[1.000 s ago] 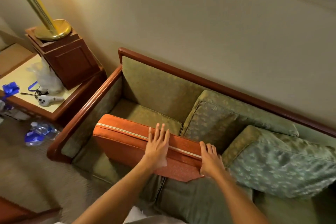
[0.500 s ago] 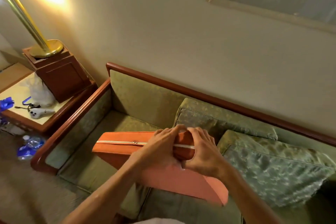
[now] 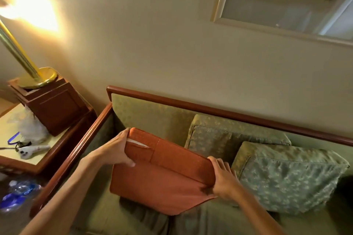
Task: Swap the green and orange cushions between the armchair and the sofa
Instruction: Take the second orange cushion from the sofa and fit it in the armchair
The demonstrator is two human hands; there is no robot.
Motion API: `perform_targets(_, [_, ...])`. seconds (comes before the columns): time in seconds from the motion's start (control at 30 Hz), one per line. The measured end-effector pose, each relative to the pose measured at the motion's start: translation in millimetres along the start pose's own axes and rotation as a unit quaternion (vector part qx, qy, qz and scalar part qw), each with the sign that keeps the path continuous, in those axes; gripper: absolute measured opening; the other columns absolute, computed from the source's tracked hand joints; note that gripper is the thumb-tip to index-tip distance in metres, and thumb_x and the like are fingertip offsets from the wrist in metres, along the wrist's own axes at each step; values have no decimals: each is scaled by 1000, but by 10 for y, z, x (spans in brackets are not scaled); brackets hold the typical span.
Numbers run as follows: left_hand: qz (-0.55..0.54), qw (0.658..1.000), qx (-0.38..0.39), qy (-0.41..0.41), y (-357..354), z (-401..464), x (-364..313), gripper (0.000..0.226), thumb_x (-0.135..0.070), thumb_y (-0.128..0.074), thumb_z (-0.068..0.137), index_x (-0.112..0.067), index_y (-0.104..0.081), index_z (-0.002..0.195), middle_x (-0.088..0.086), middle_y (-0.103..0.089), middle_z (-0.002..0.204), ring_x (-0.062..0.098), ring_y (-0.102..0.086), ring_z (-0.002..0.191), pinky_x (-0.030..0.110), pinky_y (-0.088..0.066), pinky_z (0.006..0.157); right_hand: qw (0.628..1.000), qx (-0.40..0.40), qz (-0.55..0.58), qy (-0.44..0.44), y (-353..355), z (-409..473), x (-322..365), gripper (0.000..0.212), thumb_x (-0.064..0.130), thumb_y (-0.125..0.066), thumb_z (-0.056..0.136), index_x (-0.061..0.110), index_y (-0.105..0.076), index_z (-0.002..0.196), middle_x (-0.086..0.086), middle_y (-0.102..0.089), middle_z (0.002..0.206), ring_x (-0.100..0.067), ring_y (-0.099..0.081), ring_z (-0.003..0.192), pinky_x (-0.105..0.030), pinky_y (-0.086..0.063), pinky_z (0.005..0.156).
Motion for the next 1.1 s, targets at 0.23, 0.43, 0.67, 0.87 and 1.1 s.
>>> perform_targets(0.23, [371,923,-10,-105,-899,97,-1071,135,-39,-86,68,-18,13,157,26,24,159,46,24,146,63,13,117,998,14,18,51,-75,225,548,124,41,-88,58,24,-9,152,0,-24,142,-28,-22,131,-43,-32,113])
perform_targets(0.43, [313,925,-65,-207,-1627,74,-1582,129,-42,-84,69,-23,7,158,11,-36,150,31,-28,140,54,4,123,996,-35,70,45,-178,42,436,132,54,-86,56,15,-7,155,3,-28,145,-19,-23,134,-29,-18,118])
perform_targets(0.67, [253,932,-65,-253,-1279,-15,-1848,154,-38,-94,53,-40,25,152,1,-46,138,24,-39,129,45,-13,120,991,-57,76,94,399,-216,580,111,57,-82,59,24,-27,149,13,-35,129,-11,-33,122,-34,-30,109])
perform_targets(0.87, [93,964,-92,-233,-420,-278,-1512,139,-57,-89,56,-42,6,157,-5,-36,156,19,-30,143,39,-17,121,964,-133,73,218,1125,-395,1395,100,65,-69,56,33,-35,144,13,-44,133,-13,-34,121,-32,-27,106])
perform_targets(1.1, [-12,994,-46,-103,-1000,-167,-386,126,-46,-89,48,-48,-13,148,-13,-40,150,13,-42,137,27,-35,109,982,-24,53,178,-25,154,1514,124,55,-82,61,24,-9,156,-1,-29,149,-22,-30,138,-35,-23,116])
Point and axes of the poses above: each hand's wrist, its own z-axis towards the middle knuckle, its own y-axis out of the back of the hand, x = y × z, the point moved 6 cm from there along z, towards the middle knuckle
